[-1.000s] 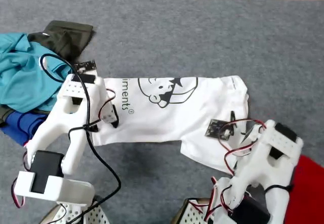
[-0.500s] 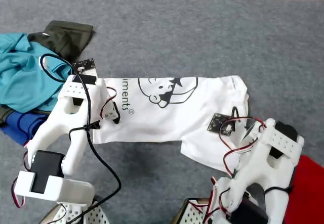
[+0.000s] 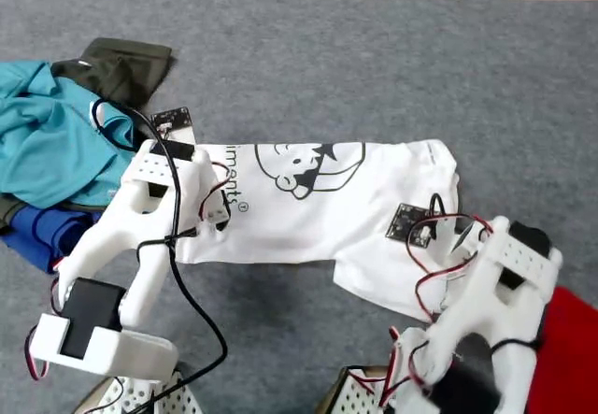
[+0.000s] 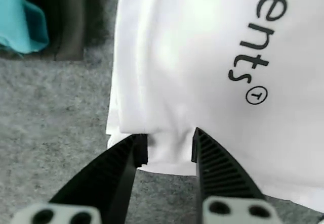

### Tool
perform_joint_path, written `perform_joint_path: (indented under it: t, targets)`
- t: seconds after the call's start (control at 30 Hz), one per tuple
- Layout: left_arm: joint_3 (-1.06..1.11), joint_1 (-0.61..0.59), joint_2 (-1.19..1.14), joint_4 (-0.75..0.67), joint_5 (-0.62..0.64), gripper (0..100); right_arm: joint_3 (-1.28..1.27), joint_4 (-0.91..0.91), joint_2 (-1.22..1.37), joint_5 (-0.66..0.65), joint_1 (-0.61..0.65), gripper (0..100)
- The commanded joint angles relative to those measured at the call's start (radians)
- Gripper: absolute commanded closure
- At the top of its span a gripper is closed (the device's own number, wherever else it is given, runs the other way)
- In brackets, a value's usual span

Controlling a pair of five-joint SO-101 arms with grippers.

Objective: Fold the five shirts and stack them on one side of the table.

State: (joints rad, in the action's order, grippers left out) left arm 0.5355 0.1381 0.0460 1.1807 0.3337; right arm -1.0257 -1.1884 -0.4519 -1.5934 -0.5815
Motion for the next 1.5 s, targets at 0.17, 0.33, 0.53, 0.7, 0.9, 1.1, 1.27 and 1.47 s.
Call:
perform_joint_path:
  t: [0.17,0.33,0.53,0.7,0.9,1.1,1.27,1.47]
  targets:
    - [-0.006,0.003,0.013,0.043,-0.052,84,0.051,0.032,0.177,-0.011,0.008,84.6]
    - [-0.038,0.003,0.013,0.043,-0.052,84,0.045,0.058,0.22,-0.011,0.013,84.6]
    - [-0.071,0.003,0.013,0.044,-0.052,84,0.074,0.066,0.272,-0.011,0.013,88.6]
    - [-0.084,0.002,0.013,0.057,-0.086,84,0.076,0.066,0.28,-0.006,0.013,98.3]
    - [-0.146,-0.043,0.013,0.097,-0.107,85,0.079,0.074,0.274,-0.002,0.008,98.8]
    - [-0.218,-0.089,0.013,0.161,-0.109,85,0.162,0.025,0.271,0.071,0.008,99.5]
    - [-0.207,-0.078,0.004,0.18,-0.135,85,0.283,-0.095,0.248,0.094,0.019,99.5]
    - [-0.044,-0.083,0.013,0.16,-0.307,85,0.232,0.018,0.229,0.199,0.127,99.5]
